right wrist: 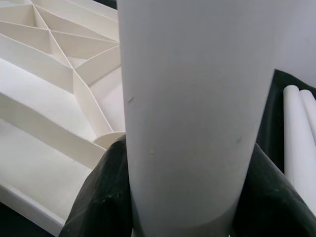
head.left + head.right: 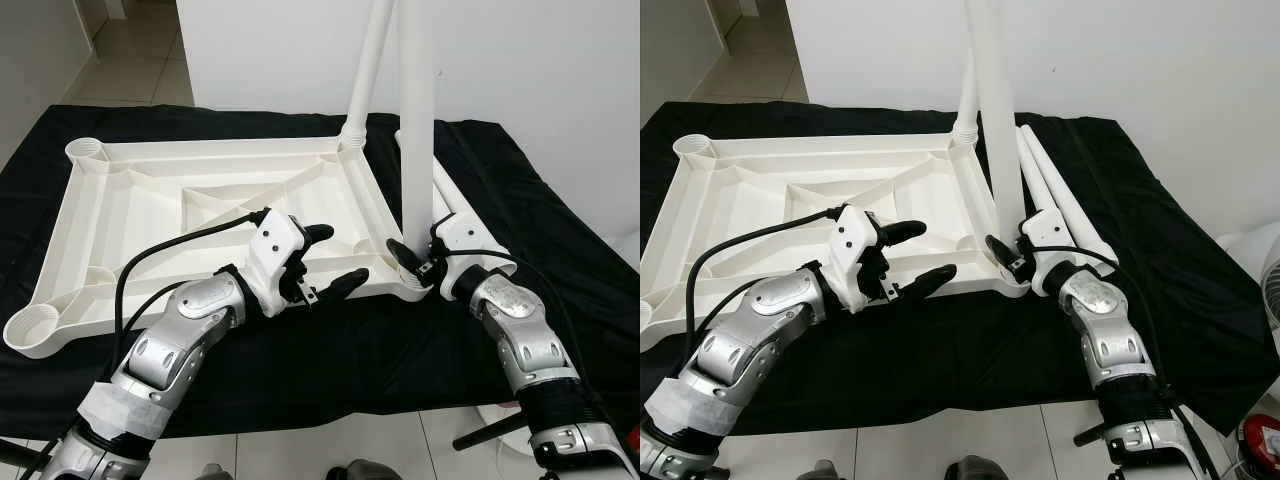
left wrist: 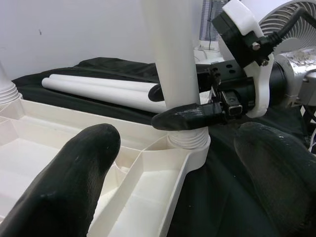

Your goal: Building children table

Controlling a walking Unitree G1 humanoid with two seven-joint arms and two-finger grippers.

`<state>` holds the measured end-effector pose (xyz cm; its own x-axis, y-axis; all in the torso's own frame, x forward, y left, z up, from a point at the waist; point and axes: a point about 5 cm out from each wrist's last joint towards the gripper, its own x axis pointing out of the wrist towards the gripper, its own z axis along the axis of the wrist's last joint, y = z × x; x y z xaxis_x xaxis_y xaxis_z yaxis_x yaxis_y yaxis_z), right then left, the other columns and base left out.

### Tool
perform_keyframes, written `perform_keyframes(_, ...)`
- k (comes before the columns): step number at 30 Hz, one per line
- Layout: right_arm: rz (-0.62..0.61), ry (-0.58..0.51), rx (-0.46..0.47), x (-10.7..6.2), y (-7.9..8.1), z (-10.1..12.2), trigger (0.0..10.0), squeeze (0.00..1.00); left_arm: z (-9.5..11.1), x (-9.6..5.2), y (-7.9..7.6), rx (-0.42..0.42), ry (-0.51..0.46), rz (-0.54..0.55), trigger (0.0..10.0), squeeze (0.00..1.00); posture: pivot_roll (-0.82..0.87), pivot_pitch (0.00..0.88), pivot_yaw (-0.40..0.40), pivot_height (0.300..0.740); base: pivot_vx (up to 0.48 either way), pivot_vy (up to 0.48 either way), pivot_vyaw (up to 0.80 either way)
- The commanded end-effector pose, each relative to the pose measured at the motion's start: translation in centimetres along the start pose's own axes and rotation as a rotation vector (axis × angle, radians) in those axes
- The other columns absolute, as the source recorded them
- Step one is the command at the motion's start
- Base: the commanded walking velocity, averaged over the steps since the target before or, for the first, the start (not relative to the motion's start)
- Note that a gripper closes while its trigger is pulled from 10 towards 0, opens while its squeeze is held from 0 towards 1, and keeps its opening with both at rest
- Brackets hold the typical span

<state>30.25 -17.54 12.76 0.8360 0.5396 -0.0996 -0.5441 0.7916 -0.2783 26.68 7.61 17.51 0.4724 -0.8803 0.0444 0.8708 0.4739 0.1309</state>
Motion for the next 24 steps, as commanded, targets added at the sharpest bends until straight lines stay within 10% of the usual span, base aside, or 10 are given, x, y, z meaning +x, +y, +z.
perform_keyframes(1,0.03,0.129,0.094,-0.9,2.0,-3.7,10.0,0.0,0.3,-0.1,-0.1,0.002,-0.006,-0.064,10.0,0.0,0.08,0.035,-0.039,0.74,0.0,0.0,0.0)
perform_keyframes(11,-0.22,-0.076,0.317,-2.0,2.3,-4.4,10.0,0.0,0.4,-0.1,0.0,0.006,-0.007,-0.06,10.0,0.0,0.07,0.035,-0.033,0.74,0.0,0.0,0.0)
perform_keyframes(24,-0.229,-0.085,0.326,-2.4,2.9,-5.1,10.0,0.0,0.5,0.0,0.1,0.008,-0.009,-0.063,10.0,0.0,0.07,0.036,-0.033,0.74,0.0,0.0,0.0)
